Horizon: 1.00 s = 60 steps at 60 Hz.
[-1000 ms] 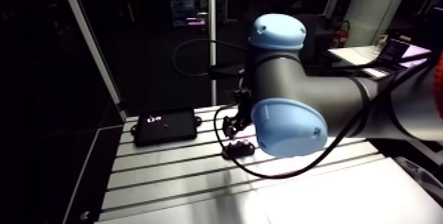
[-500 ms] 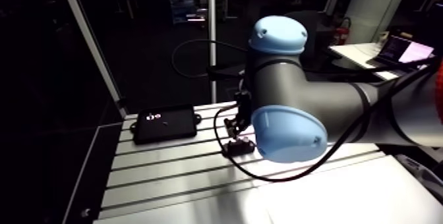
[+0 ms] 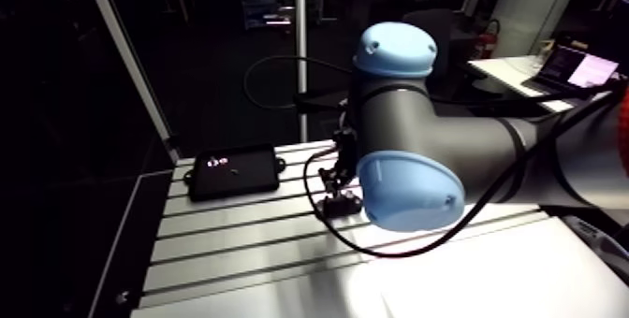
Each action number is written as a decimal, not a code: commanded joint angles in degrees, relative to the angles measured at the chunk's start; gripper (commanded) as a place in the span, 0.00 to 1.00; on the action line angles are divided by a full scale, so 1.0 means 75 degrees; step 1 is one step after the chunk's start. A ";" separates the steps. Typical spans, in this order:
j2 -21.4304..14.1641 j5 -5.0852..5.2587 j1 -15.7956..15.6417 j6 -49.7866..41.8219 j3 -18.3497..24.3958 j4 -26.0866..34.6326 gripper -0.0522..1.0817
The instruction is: Pick up the M10 bolt and insert it into the hex recess until seated.
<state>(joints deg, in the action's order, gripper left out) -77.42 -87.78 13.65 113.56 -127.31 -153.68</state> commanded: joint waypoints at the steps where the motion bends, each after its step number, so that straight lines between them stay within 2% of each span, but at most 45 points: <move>1: 0.0029 -0.0009 0.0009 -0.0015 0.0010 -0.0001 0.40; 60: 0.0052 -0.0021 -0.0003 -0.0076 0.0000 -0.0001 0.55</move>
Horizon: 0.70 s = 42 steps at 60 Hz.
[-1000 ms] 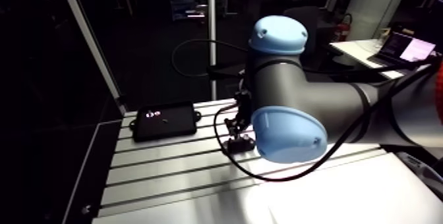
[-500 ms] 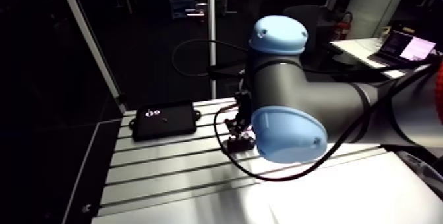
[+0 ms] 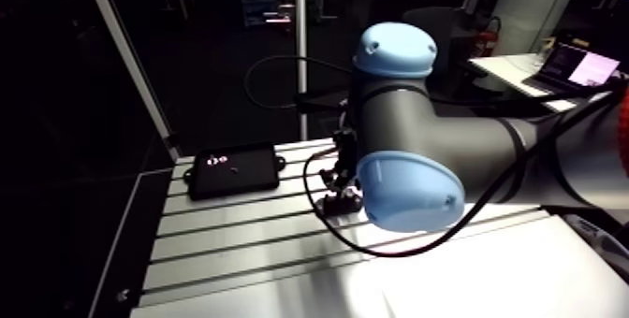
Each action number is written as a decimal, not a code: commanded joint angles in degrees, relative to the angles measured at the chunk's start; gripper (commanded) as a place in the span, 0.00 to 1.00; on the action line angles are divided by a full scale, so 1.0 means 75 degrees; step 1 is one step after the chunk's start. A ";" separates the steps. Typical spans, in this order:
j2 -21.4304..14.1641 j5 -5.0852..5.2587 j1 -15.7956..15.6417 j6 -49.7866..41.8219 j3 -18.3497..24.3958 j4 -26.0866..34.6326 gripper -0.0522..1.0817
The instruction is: Pick up the M10 bolt and insert it into the hex recess until seated.
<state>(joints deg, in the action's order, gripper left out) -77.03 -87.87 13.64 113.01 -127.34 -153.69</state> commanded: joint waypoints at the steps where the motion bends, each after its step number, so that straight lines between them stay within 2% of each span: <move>1: 0.0000 -0.0009 -0.0002 -0.0003 0.0004 0.0000 0.55; 42: 0.0000 -0.0020 0.0010 -0.0003 -0.0055 0.0000 0.59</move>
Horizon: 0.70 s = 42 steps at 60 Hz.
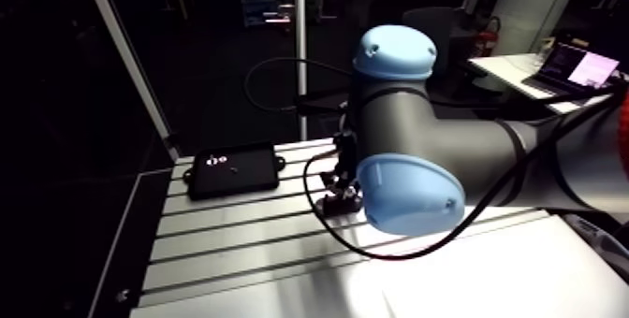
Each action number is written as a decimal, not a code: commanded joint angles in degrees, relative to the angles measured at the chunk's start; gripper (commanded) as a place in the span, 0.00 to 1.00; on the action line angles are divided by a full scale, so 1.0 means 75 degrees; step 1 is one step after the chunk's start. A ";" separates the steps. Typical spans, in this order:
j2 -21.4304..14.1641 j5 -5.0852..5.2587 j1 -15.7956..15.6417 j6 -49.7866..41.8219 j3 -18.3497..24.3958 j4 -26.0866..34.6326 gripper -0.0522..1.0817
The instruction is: Pick up the M10 bolt and insert it into the hex recess until seated.
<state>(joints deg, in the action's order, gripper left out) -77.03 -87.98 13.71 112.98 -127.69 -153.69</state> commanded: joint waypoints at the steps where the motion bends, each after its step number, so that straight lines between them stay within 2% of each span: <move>1: 0.0000 -0.0005 0.0001 0.0001 -0.0009 0.0000 0.59; 42: -0.0011 -0.0005 0.0001 0.0001 -0.0032 0.0000 0.67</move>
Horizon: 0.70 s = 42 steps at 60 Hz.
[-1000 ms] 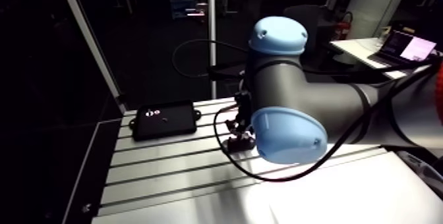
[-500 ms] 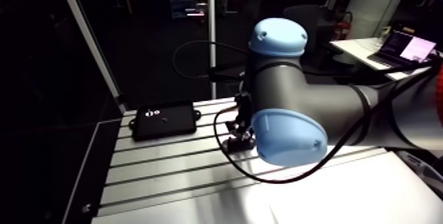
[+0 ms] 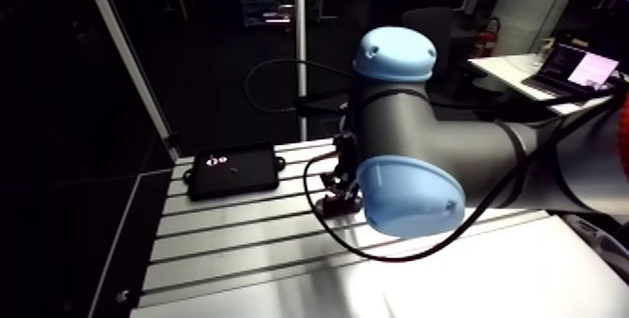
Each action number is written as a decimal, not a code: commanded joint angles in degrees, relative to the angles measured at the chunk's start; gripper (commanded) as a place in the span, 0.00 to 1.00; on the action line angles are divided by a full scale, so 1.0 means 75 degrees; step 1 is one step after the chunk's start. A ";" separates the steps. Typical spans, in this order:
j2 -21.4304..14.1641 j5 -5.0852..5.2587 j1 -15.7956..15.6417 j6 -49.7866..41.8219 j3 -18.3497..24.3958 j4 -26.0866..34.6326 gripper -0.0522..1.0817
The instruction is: Pick up the M10 bolt and insert it into the hex recess until seated.
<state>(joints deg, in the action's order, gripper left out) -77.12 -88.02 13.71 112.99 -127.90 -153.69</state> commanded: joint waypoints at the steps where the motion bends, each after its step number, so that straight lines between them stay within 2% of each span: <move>1: 0.0000 0.0000 0.0000 -0.0010 -0.0004 0.0000 0.67; 35: -0.0127 0.0011 -0.0011 0.0023 0.0121 0.0033 0.73; 38: -0.0139 0.0064 -0.0012 0.0024 0.0199 0.0035 0.73; 42: -0.0161 0.0070 -0.0012 0.0024 0.0281 0.0035 0.73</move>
<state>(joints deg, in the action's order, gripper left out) -77.86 -87.88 13.68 113.10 -127.21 -153.56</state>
